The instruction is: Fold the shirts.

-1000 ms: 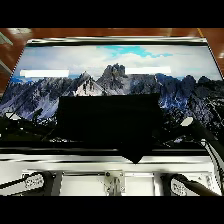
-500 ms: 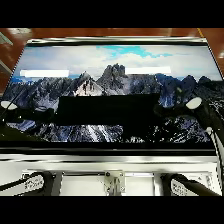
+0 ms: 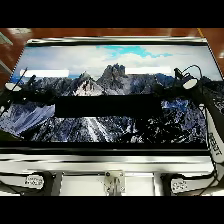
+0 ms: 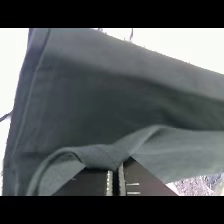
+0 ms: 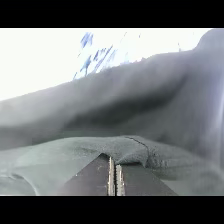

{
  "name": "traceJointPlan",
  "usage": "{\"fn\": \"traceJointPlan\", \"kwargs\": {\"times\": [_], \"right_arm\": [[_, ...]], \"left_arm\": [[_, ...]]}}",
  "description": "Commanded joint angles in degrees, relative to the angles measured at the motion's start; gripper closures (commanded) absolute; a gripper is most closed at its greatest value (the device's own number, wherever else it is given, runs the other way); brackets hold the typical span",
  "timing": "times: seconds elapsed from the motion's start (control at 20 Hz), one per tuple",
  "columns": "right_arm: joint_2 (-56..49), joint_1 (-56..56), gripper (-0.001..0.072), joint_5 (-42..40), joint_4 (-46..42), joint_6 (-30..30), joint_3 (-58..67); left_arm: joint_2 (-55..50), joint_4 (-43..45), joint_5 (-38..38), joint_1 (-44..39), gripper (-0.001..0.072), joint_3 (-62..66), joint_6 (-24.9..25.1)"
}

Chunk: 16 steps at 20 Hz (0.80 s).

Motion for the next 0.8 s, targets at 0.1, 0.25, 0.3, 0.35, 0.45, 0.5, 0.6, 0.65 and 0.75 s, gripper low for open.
{"fn": "traceJointPlan", "kwargs": {"times": [0.1, 0.25, 0.3, 0.35, 0.45, 0.5, 0.6, 0.65, 0.75], "right_arm": [[-5.5, 0.9, 0.0015, -5.9, 0.9, -1.6, 1.9], [-3.6, -1.6, 0.0015, -0.1, -8.2, -3.6, 3.4], [-3.1, -3.0, 0.0015, 2.8, -12.8, -2.0, 3.8], [-3.0, -4.8, 0.0014, 6.5, -15.4, -0.5, 3.9], [-3.8, -8.4, 0.0013, 13.7, -14.2, -0.6, 3.9], [-4.8, -9.6, 0.0008, 16.1, -12.0, -1.1, 3.9], [-7.0, -10.6, 0.0008, 18.4, -6.8, -3.1, 3.9], [-8.2, -10.4, 0.0008, 17.9, -3.9, -3.8, 3.9], [-10.7, -9.5, 0.0008, 16.0, 3.1, -6.0, 3.9]], "left_arm": [[-7.7, 0.0, -1.7, -1.3, 0.0108, 4.8, -7.2], [-7.5, 0.5, -7.5, 1.0, 0.0037, 6.6, -6.6], [-7.5, 0.5, -10.0, 2.0, 0.0038, 7.7, -6.6], [-7.5, 0.5, -12.7, 2.9, 0.0038, 8.9, -6.6], [-7.2, 0.4, -17.0, 3.3, 0.0039, 10.8, -6.2], [-6.6, 0.4, -17.7, 3.0, 0.0039, 11.1, -5.7], [-5.1, 0.4, -17.7, 1.8, 0.0040, 11.1, -5.2], [-4.3, 0.4, -17.7, 0.9, 0.0040, 11.1, -4.8], [-3.1, 0.4, -17.7, -1.3, 0.0041, 11.1, -3.9]]}}
